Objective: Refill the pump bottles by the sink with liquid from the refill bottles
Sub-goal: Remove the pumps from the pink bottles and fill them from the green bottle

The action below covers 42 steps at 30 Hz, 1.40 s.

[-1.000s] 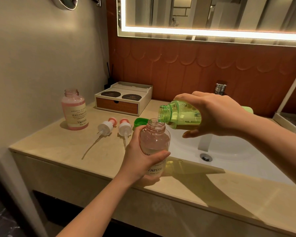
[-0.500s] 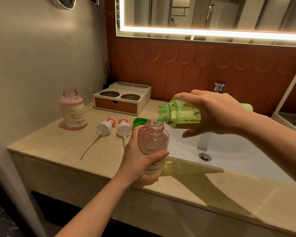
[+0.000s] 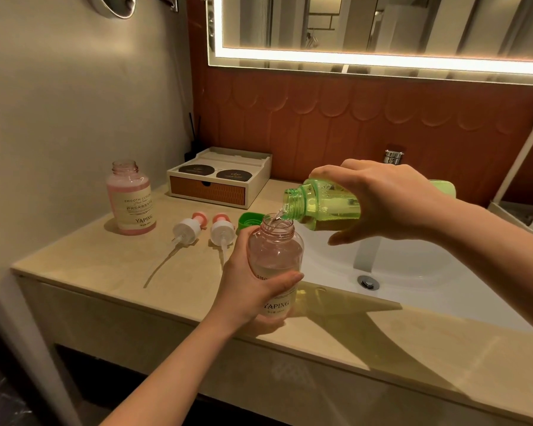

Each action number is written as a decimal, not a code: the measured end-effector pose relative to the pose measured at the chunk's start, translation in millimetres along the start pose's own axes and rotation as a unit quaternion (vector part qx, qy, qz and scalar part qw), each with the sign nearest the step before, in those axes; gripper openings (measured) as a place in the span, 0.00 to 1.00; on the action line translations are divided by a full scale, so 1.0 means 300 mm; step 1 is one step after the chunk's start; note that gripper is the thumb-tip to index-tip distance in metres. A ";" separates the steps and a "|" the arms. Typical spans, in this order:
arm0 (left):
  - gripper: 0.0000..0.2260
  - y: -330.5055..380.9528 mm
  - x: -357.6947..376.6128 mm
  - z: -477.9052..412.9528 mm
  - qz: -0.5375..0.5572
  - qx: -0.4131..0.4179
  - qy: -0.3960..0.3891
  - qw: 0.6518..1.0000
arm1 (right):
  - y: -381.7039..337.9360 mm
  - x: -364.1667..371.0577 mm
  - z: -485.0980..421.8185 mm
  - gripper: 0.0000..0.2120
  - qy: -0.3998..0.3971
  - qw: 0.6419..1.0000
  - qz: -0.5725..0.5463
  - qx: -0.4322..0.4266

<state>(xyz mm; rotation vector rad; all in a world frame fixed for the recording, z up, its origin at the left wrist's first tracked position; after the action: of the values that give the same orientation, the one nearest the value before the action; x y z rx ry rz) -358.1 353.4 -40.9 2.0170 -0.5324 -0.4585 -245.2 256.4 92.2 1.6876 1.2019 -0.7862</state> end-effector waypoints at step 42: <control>0.34 -0.007 0.001 0.001 -0.002 -0.006 0.002 1.000 | -0.012 -0.022 -0.005 0.44 -0.009 0.999 0.042 -0.009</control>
<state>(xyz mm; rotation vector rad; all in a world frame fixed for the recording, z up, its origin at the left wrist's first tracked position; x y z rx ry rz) -357.7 353.8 -42.9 2.0070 -0.5234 -0.4596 -250.7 255.6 97.4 1.7021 1.1139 -0.7360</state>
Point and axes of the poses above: each hand's wrist, its own z-axis away from the middle knuckle, its own x-axis out of the palm, y = z × x, the point moved 7 cm from there along -z, towards the middle knuckle, and after that the axes turned 6 degrees about y, right-handed, at the moved point
